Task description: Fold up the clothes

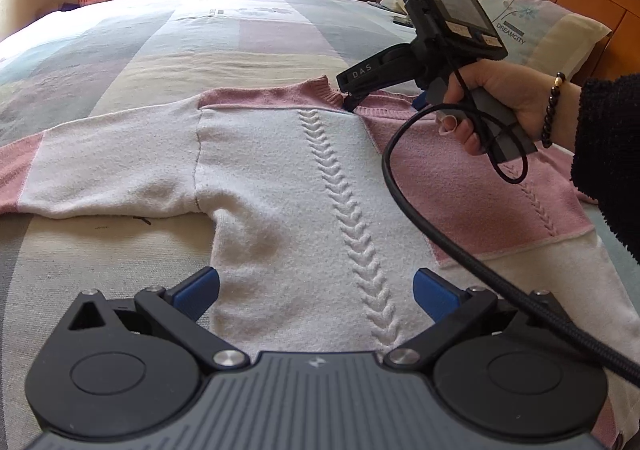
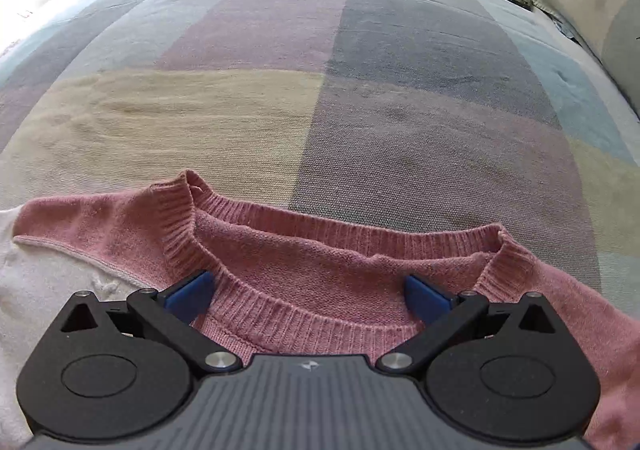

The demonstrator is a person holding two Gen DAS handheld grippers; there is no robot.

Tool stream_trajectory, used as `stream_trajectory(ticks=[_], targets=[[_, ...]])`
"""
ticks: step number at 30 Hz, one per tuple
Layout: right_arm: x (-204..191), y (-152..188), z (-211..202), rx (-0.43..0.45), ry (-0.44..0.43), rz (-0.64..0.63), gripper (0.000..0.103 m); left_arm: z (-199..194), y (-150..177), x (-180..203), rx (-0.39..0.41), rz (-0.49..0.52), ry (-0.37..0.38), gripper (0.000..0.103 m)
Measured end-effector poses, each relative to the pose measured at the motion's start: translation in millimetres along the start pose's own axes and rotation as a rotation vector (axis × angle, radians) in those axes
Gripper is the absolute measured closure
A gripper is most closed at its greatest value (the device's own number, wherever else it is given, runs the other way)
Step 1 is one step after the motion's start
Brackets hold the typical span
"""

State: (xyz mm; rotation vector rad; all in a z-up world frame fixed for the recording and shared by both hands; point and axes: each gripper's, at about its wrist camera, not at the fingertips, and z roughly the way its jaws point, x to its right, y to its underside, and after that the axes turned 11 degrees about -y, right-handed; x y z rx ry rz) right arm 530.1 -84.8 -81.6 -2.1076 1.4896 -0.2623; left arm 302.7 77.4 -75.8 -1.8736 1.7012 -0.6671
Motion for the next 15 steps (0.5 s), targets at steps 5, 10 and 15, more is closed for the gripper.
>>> stream_trajectory(ticks=[5, 10, 15], targets=[[3, -14, 11, 0.079, -0.007, -0.041, 0.000, 4, 2, 2, -0.013, 0.014, -0.013, 0.001], [24, -12, -15, 0.189, -0.111, 0.035, 0.000, 3, 2, 1, -0.011, 0.009, -0.014, 0.001], [31, 1, -51, 0.079, -0.244, 0.119, 0.000, 2, 2, 3, -0.007, 0.007, -0.001, 0.001]])
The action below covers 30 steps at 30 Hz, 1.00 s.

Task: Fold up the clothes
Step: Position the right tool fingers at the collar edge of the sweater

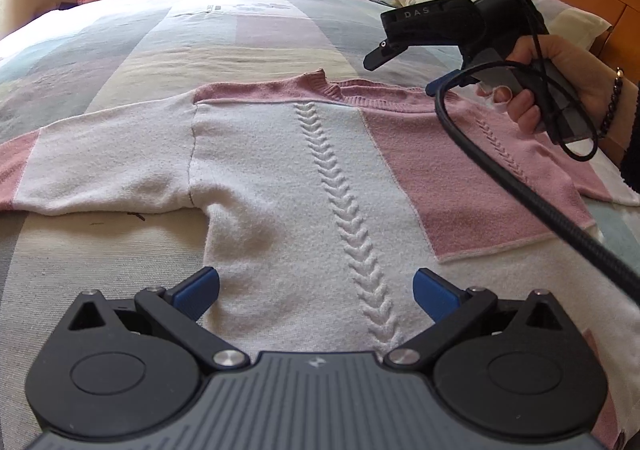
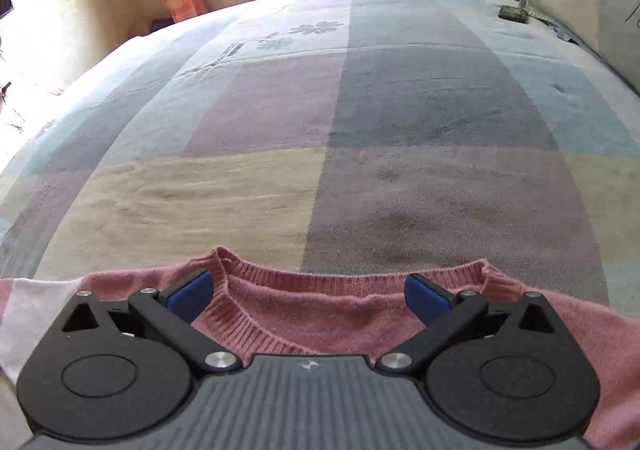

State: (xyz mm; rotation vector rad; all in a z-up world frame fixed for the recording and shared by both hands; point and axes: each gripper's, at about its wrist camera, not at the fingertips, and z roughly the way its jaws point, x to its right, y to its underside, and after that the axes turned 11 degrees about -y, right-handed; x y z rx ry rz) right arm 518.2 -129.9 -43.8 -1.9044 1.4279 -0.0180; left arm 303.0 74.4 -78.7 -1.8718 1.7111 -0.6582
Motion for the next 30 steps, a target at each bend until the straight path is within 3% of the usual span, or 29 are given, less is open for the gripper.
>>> stream_trajectory(ticks=[3, 6, 10, 13, 16, 20, 25, 27, 30], targets=[[0, 18, -10, -0.076, -0.105, 0.034, 0.000, 0, 1, 3, 0.001, 0.008, 0.001, 0.001], [2, 32, -6, -0.100, -0.143, 0.059, 0.000, 2, 2, 6, -0.008, 0.016, -0.001, 0.001], [6, 43, 6, -0.054, -0.130, 0.058, 0.000, 3, 2, 7, -0.012, 0.025, -0.004, 0.001], [-3, 39, 5, -0.069, -0.096, 0.038, 0.000, 1, 2, 6, -0.008, 0.021, 0.002, 0.001], [-10, 39, -10, -0.038, -0.121, 0.046, 0.000, 0, 2, 5, -0.005, 0.014, 0.004, 0.001], [-9, 47, 7, -0.078, -0.105, 0.048, 0.000, 0, 2, 5, -0.007, 0.015, 0.002, 0.001], [-10, 44, 15, 0.001, -0.080, 0.002, 0.000, 1, 2, 7, -0.009, 0.016, 0.003, 0.001], [-12, 38, 8, 0.009, -0.091, 0.012, 0.000, 0, 2, 7, -0.009, 0.016, 0.005, 0.001], [-18, 38, -7, 0.025, -0.174, 0.040, 0.000, -1, 2, 6, -0.007, 0.013, 0.011, 0.001]])
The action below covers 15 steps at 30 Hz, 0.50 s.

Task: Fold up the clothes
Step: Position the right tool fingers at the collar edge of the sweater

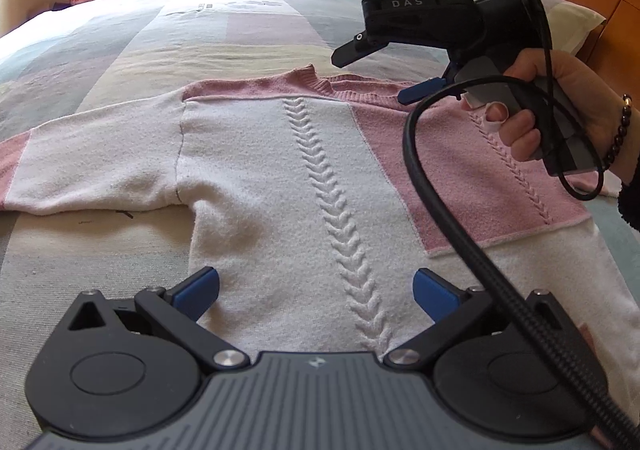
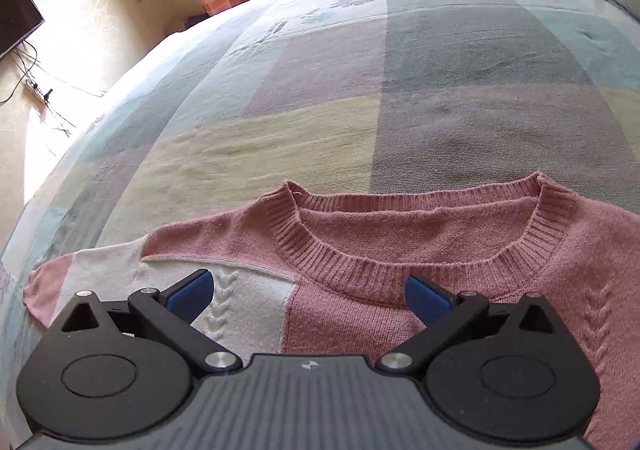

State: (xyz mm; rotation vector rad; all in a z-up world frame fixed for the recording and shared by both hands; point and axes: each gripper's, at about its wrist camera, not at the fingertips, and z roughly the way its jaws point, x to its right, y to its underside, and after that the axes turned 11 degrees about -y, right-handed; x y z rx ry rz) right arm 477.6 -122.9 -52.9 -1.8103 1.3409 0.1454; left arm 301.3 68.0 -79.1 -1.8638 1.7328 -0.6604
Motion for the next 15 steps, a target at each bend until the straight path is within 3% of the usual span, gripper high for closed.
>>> stream_trajectory(ticks=[4, 11, 14, 15], targets=[[-1, 6, 21, -0.076, -0.005, 0.012, 0.000, 1, 0, 1, -0.005, 0.004, -0.002, 0.001], [-9, -3, 32, -0.030, 0.015, -0.014, 0.000, 2, 1, 1, -0.007, 0.007, -0.004, 0.001], [-19, 1, 22, -0.031, -0.106, -0.002, 0.000, 2, 1, 0, -0.006, 0.003, -0.001, 0.001], [-20, 4, 26, -0.048, -0.111, -0.002, 0.000, 2, 1, 0, -0.006, 0.003, -0.002, 0.001]])
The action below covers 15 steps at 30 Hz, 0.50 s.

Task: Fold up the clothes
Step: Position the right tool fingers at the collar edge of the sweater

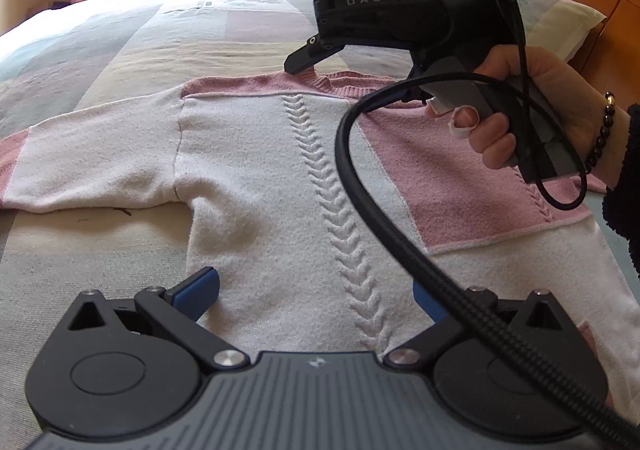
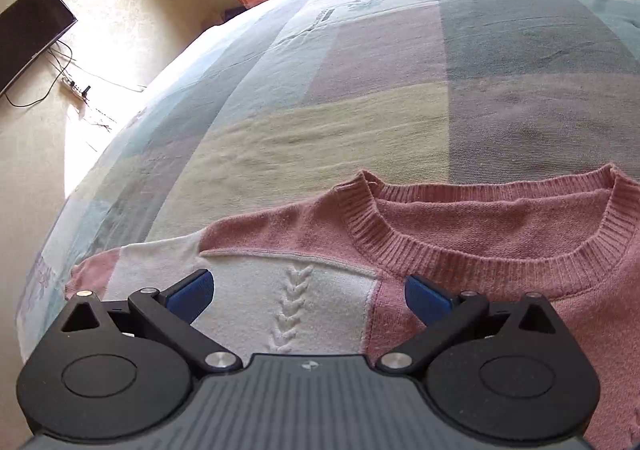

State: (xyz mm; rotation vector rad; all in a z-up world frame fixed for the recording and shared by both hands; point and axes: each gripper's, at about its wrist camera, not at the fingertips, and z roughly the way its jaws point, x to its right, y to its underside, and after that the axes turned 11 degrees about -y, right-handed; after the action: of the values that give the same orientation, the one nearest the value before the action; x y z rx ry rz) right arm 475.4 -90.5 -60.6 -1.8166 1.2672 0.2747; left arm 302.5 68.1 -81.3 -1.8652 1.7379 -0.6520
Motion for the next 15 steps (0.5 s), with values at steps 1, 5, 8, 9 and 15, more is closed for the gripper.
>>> stream_trajectory(ticks=[1, 5, 8, 9, 15], targets=[[0, 3, 7, -0.022, 0.011, -0.001, 0.000, 0, 0, 1, -0.001, 0.001, -0.001, 0.001], [6, 8, 26, -0.004, 0.024, -0.030, 0.000, 2, 1, 2, -0.005, 0.006, -0.004, 0.001], [5, 1, 17, 0.011, 0.009, -0.001, 0.000, 1, 1, 2, -0.004, 0.007, -0.002, 0.001], [4, 0, 10, 0.023, -0.002, 0.007, 0.000, 0, 1, 2, -0.001, 0.005, 0.002, 0.001], [20, 4, -31, 0.062, 0.062, 0.033, 0.000, 1, 1, 4, -0.002, 0.006, 0.007, 0.001]])
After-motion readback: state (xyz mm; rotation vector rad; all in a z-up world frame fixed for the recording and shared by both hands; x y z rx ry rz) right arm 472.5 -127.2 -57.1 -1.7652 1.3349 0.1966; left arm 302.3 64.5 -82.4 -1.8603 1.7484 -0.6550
